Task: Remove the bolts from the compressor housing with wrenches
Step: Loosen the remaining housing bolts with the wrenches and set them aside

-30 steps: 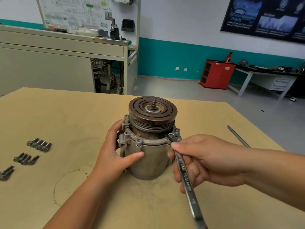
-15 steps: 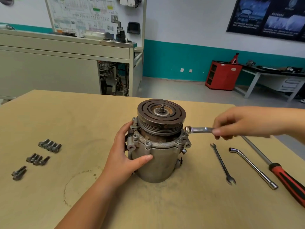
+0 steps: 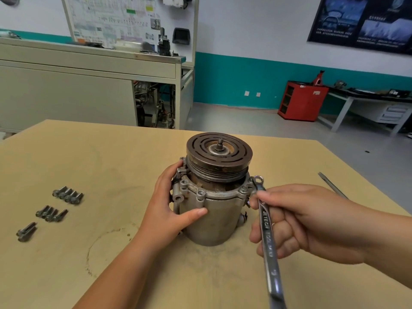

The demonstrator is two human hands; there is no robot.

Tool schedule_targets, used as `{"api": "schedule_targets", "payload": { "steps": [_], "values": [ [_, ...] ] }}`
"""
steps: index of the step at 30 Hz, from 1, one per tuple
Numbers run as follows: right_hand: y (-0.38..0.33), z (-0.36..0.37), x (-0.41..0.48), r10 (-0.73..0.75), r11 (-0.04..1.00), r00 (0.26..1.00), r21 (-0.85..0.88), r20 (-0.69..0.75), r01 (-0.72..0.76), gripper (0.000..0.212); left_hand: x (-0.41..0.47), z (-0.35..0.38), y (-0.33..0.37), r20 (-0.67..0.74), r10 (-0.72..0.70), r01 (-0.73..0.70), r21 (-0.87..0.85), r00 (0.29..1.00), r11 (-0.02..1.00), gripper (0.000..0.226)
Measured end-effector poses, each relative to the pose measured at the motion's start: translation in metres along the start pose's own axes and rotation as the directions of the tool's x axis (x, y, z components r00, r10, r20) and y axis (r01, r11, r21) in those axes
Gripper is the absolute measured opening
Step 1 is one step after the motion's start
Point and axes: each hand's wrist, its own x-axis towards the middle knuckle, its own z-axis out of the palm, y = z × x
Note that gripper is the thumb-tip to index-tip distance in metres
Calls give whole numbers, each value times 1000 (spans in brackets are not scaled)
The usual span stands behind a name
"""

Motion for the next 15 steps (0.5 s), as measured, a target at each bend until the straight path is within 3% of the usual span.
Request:
{"api": "schedule_targets", "payload": {
  "steps": [6, 10, 13, 15],
  "values": [
    [-6, 6, 8, 14, 998, 999, 56, -32, -12, 22, 0, 0, -1, 1, -4, 4, -1, 1000, 1000, 91],
    [-4, 0, 5, 49, 999, 998, 2, -28, -49, 25, 0, 0, -1, 4, -19, 19, 6, 1000, 1000, 92],
    [-4, -8, 5, 105, 986, 994, -127, -9, -106, 29, 0, 0, 1, 2, -28, 28, 0, 1000, 1000, 93],
    [-14, -21, 6, 184, 917, 983, -363, 11, -167, 33, -1, 1, 2, 2, -29, 29, -6, 1000, 1000, 92]
  ]
}}
